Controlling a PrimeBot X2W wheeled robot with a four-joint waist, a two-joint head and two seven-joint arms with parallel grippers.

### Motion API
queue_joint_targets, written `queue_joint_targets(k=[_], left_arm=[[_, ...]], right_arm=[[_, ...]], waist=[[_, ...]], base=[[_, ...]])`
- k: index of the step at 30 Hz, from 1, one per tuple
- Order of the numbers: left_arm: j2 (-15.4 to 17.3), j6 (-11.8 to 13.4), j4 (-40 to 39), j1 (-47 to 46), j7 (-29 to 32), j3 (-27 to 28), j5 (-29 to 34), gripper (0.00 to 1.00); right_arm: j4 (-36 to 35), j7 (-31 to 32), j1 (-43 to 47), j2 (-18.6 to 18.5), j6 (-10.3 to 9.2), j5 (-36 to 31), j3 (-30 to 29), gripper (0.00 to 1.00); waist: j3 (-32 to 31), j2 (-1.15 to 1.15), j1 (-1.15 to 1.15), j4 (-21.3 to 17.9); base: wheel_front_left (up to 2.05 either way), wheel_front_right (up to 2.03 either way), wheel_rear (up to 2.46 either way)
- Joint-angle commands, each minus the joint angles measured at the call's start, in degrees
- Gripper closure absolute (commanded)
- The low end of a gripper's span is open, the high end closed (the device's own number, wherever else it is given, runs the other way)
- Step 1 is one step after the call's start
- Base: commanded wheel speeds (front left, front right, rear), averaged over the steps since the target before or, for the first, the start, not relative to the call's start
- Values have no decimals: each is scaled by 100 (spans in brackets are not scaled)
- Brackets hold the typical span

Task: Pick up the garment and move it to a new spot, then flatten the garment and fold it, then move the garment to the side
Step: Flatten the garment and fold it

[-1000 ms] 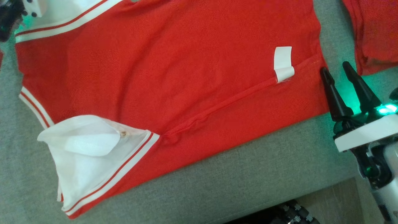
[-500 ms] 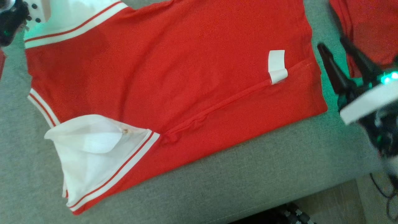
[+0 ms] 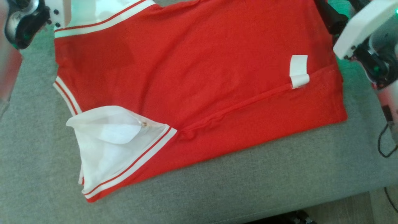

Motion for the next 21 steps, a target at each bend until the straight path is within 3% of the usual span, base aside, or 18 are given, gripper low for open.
queue_joint_targets(k=[1, 18, 19, 21], left_arm=[[232, -24, -179, -352, -19, 129, -60, 100], [268, -31, -224, -393, -92, -82, -248, 100], [269, -31, -219, -393, -98, -92, -259, 100], [269, -32, -207, -397, -114, -110, -277, 100]], right_arm=[[45, 7, -109, 1, -4, -96, 41, 0], [1062, -343, -764, 184, -4, 45, 601, 0], [1091, -356, -784, 180, -4, 69, 633, 6], [1155, -381, -827, 165, -4, 117, 688, 9]], waist=[[25, 0, 0, 40], [72, 0, 0, 179], [72, 0, 0, 187], [73, 0, 0, 206]], base=[[0, 0, 0], [0, 0, 0], [0, 0, 0], [0, 0, 0]])
